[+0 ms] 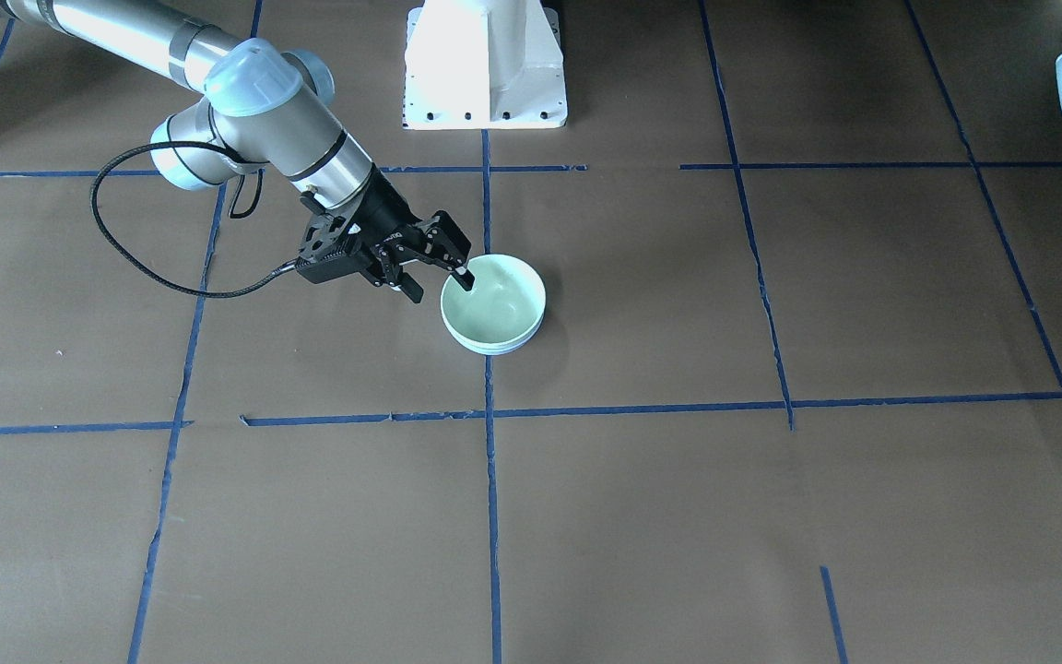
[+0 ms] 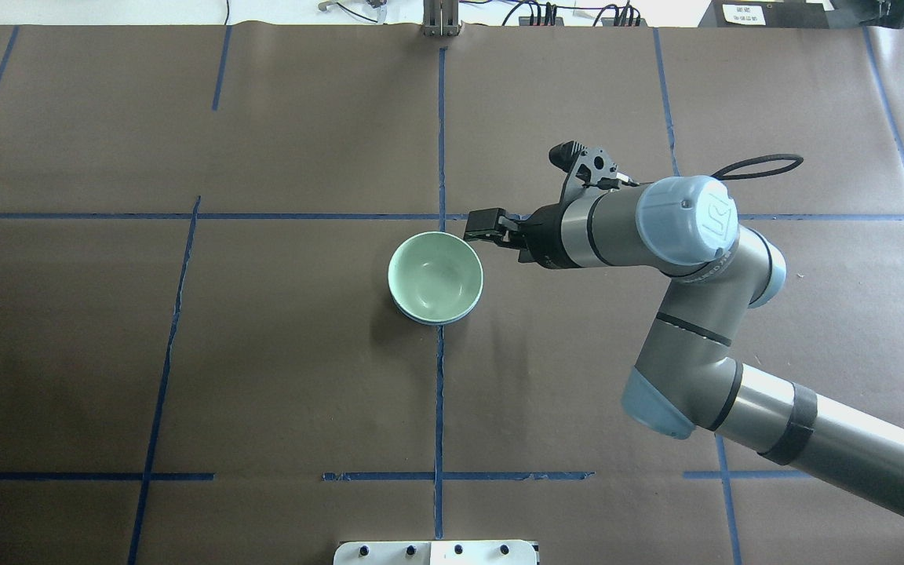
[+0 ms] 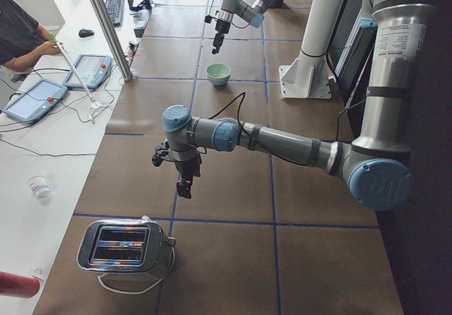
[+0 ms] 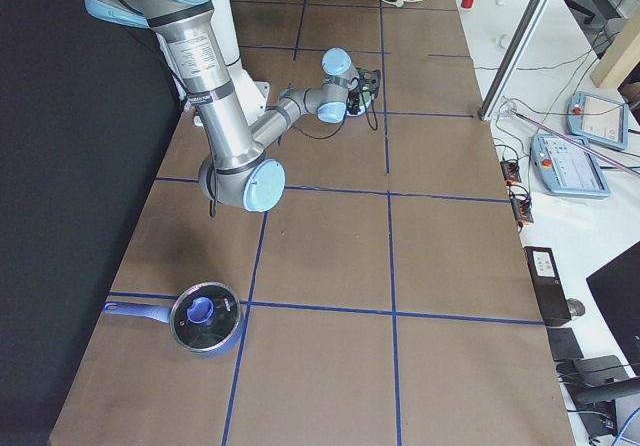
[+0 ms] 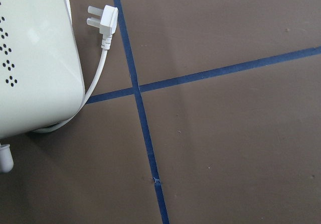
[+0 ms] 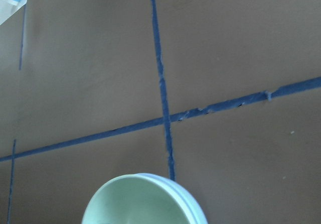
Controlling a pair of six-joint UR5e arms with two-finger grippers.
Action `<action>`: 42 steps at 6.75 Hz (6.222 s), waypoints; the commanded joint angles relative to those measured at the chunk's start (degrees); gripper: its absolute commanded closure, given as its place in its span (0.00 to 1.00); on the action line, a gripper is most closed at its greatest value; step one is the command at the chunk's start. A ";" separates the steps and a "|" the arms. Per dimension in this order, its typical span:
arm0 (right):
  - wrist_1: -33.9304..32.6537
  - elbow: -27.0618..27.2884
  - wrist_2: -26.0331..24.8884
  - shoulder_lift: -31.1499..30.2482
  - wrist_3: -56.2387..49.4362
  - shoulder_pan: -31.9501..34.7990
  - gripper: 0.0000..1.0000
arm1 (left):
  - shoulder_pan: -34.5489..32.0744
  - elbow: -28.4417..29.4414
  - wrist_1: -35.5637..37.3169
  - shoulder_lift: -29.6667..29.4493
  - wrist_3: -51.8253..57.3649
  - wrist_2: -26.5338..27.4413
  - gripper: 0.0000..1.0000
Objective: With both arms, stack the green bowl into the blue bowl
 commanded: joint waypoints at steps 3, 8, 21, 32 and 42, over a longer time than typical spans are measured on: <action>-3.04 2.15 18.74 -11.71 -20.38 16.57 0.00 | -8.11 8.16 -0.02 0.00 13.98 -8.85 0.00; -7.95 -3.01 28.52 -28.78 -62.73 35.48 0.00 | -11.91 9.86 0.42 0.00 4.29 -8.77 0.00; -37.14 -1.10 31.79 -31.60 -88.29 56.61 0.00 | -12.01 9.68 0.06 0.09 4.72 -8.86 0.00; -42.85 0.57 32.23 -31.26 -88.02 57.49 0.00 | -12.01 9.24 -0.02 2.37 4.81 -8.86 0.00; -42.68 0.48 32.06 -31.70 -88.11 57.49 0.00 | -11.92 9.24 -0.11 2.37 4.81 -8.86 0.00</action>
